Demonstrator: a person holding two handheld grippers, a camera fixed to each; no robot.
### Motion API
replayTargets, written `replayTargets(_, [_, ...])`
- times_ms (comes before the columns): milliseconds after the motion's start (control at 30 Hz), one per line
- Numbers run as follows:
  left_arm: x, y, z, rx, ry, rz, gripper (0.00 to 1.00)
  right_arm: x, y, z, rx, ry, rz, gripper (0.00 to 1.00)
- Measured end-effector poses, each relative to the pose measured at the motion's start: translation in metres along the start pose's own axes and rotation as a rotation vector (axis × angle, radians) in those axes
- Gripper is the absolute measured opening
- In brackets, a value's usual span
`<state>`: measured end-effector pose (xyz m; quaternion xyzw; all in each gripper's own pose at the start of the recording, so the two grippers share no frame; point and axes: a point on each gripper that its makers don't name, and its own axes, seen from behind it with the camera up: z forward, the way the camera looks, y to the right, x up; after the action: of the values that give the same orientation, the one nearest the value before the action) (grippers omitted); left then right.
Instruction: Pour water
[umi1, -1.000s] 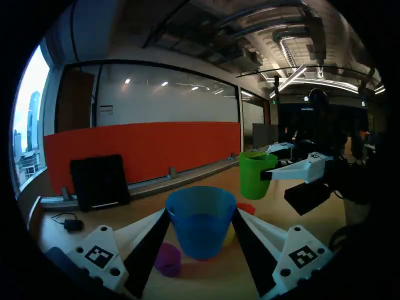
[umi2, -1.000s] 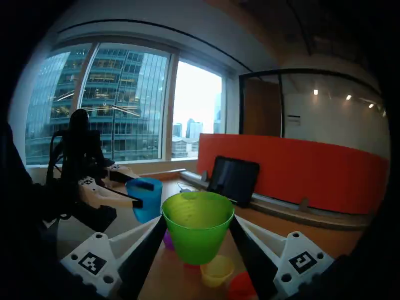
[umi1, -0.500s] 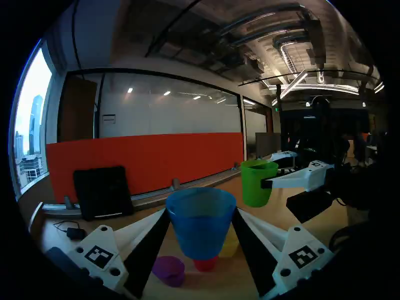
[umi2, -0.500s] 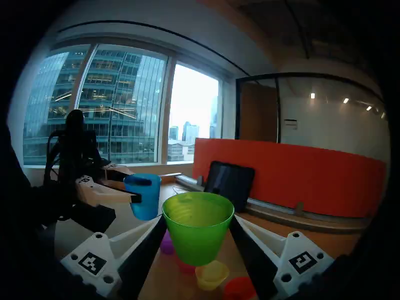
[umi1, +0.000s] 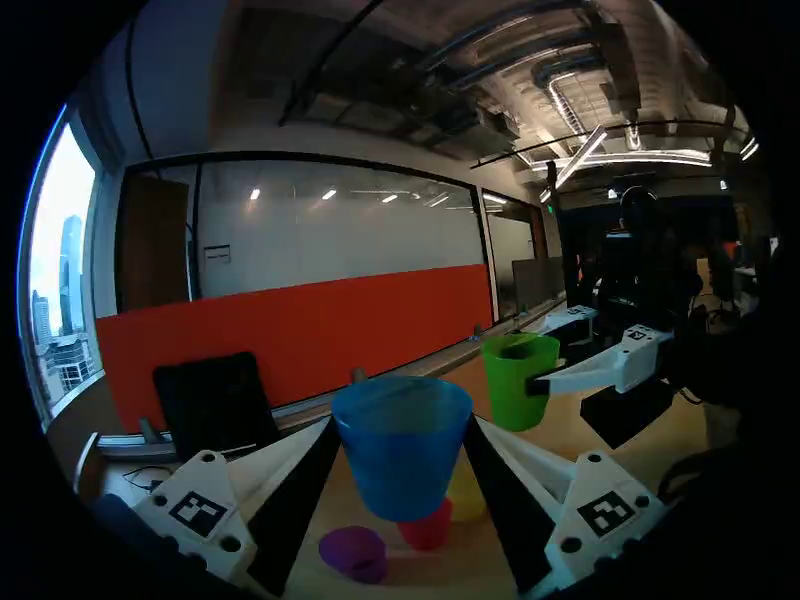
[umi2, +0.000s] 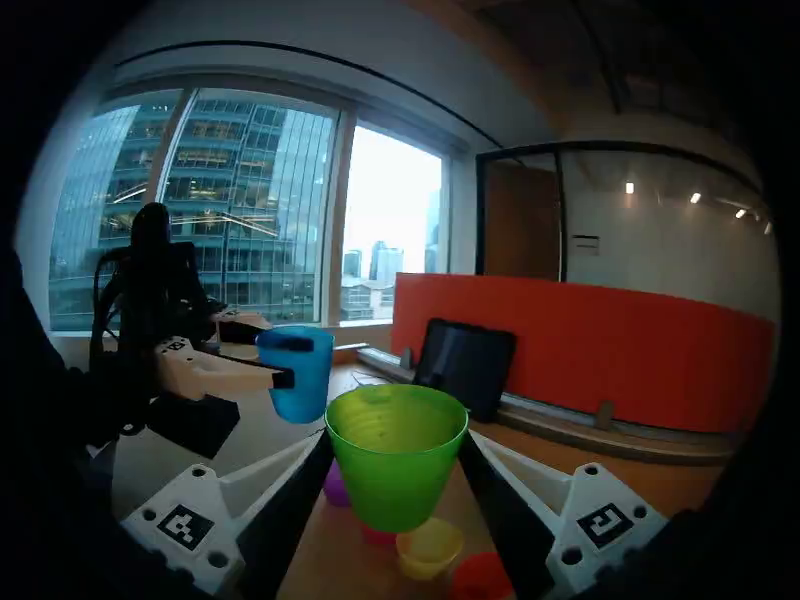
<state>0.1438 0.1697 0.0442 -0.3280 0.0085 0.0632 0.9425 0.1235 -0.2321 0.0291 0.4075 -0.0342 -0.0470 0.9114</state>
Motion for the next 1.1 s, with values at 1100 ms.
replayTargets(1100, [0.059, -0.021, 0.011, 0.071, 0.043, 0.37, 0.85, -0.004, -0.024, 0.011, 0.062, 0.001, -0.022, 0.9])
